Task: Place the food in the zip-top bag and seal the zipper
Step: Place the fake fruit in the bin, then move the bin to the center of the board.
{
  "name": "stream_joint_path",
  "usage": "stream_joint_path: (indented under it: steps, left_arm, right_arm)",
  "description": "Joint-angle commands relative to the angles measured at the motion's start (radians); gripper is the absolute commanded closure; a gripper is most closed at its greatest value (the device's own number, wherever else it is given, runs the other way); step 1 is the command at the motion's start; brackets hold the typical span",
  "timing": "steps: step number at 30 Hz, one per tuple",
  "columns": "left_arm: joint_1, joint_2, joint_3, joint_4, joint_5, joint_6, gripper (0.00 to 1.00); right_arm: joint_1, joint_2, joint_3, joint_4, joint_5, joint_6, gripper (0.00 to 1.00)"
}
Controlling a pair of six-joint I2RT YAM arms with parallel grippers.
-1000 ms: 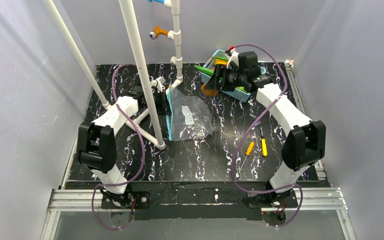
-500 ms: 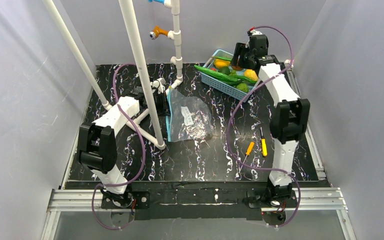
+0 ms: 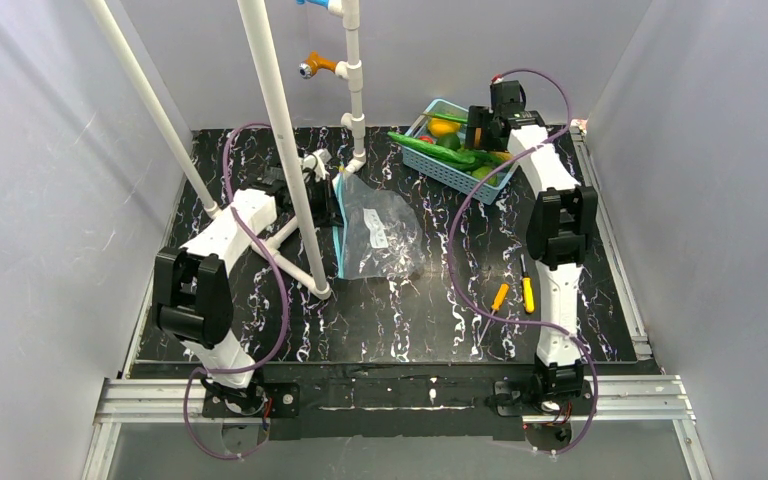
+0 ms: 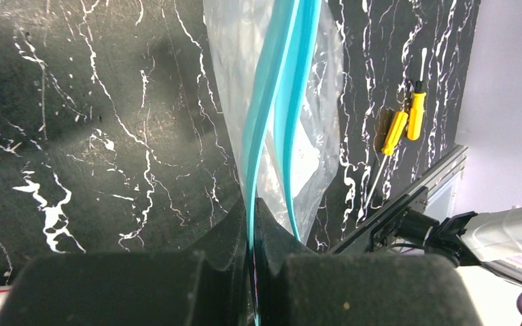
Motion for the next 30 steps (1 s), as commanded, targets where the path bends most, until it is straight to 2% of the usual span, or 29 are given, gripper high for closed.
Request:
stream_joint_path:
  steps: [1, 4, 8, 11, 17, 22, 27, 30]
  left_arm:
    - [0.051, -0.067, 0.111, -0.155, 0.000, -0.011, 1.00]
    - [0.125, -0.075, 0.189, -0.303, -0.055, -0.020, 1.00]
    - [0.162, -0.094, 0.251, -0.442, -0.057, -0.015, 1.00]
    - [0.163, -0.109, 0.289, -0.523, -0.051, -0.022, 1.00]
    - [0.158, -0.099, 0.338, -0.607, -0.074, -0.108, 1.00]
    - [0.116, -0.010, 0.408, -0.666, -0.086, -0.167, 1.00]
    - [0.021, 0.027, 0.478, -0.689, -0.236, -0.236, 1.00]
    - [-0.009, 0.052, 0.502, -0.679, -0.262, -0.268, 1.00]
  right_arm:
    - [-0.001, -0.150, -0.045, -0.086, 0.006, 0.086, 0.02]
    - [0.000, -0.240, -0.195, -0.090, -0.034, 0.156, 0.02]
    - [0.001, -0.350, -0.378, 0.019, -0.122, 0.183, 0.02]
    - [-0.013, -0.328, -0.373, 0.051, -0.254, 0.160, 0.02]
    - [-0.055, -0.236, -0.315, 0.083, -0.369, 0.155, 0.04]
    - [-0.059, -0.180, -0.263, 0.022, -0.419, 0.165, 0.07]
    - [-0.059, -0.254, -0.369, -0.025, -0.427, 0.213, 0.08]
    - [-0.058, -0.318, -0.459, -0.063, -0.449, 0.243, 0.09]
